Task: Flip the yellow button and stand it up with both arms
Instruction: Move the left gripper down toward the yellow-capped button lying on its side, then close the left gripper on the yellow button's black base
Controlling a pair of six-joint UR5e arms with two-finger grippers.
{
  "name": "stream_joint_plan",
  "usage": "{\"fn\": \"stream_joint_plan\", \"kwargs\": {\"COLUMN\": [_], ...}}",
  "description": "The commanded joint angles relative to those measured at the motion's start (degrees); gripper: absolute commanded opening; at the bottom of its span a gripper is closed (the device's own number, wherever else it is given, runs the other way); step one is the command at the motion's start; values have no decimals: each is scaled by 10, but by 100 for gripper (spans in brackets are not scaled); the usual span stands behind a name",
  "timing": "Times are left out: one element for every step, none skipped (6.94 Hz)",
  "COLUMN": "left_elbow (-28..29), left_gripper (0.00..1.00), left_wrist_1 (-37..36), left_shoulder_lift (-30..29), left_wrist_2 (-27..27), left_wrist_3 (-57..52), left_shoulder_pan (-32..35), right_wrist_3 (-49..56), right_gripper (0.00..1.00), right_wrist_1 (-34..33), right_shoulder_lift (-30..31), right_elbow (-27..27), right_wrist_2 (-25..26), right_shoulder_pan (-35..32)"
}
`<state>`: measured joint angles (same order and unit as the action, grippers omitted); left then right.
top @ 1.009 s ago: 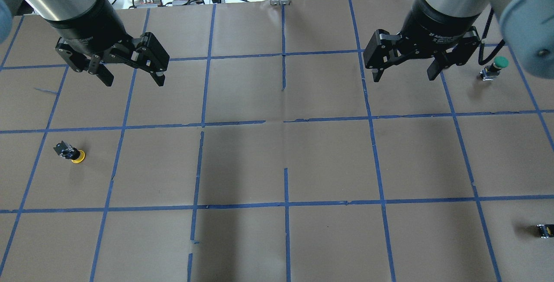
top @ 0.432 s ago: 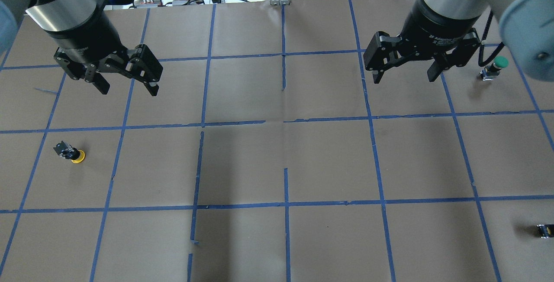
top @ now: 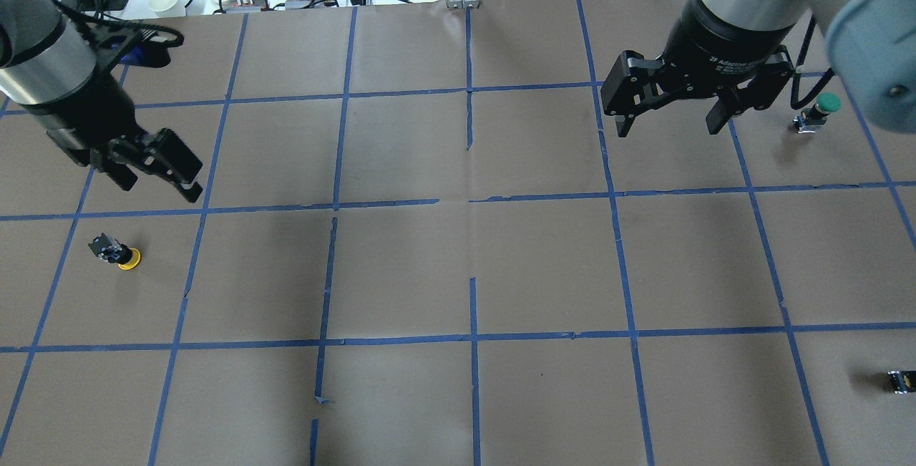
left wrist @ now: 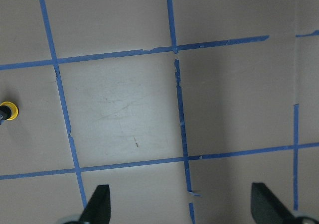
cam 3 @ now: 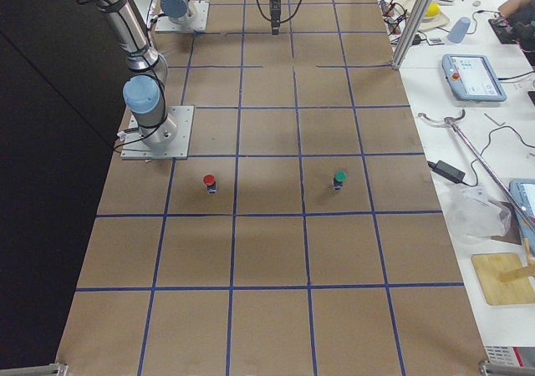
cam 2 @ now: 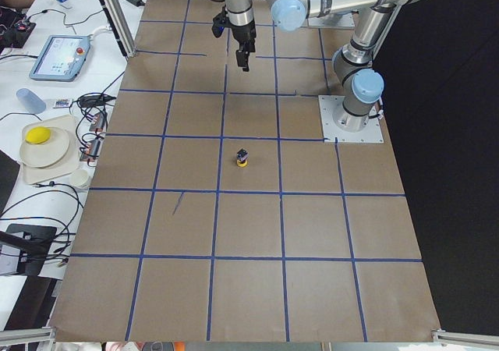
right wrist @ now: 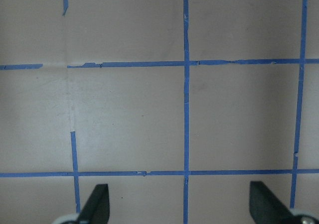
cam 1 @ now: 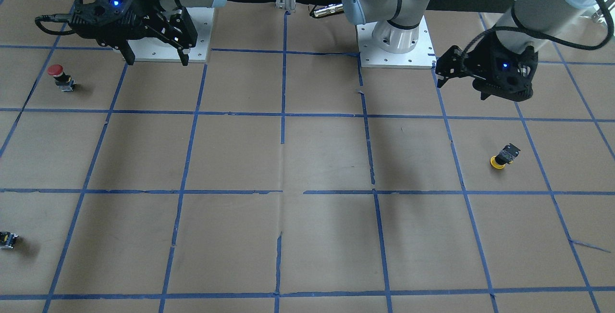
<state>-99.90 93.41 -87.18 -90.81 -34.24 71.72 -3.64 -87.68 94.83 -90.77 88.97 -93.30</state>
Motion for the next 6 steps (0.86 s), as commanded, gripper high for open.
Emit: {"fn": "stream_joint_plan", "kwargs": {"left_elbow": [-76,-96,-112,-118,-119,-130], "left_gripper": [99,99,99,99,98,98], "left_wrist_1": [-106,-145,-223,-274,-292,-325], "left_shoulder_lift": [-8,-12,-34,-74,-103,-113], "left_wrist_2": [-1,-2,-14,-25,-25,-25], "left_wrist_3": [-172,-229,-289,-339,-377,-441], "left_shoulder_pan": [-103,-139,-156,-160,-160,-165], "right_wrist_3": [0,0,0,0,0,2], "right_gripper": [100,100,100,100,100,100], "right_wrist_1": [0,0,0,1,1,2], "right_shoulder_lift": [0,0,0,0,0,1], "right_elbow": [1,2,1,2,2,2], "right_wrist_2": [0,0,0,0,0,1], "right_shoulder_pan": [0,0,0,1,0,4]}}
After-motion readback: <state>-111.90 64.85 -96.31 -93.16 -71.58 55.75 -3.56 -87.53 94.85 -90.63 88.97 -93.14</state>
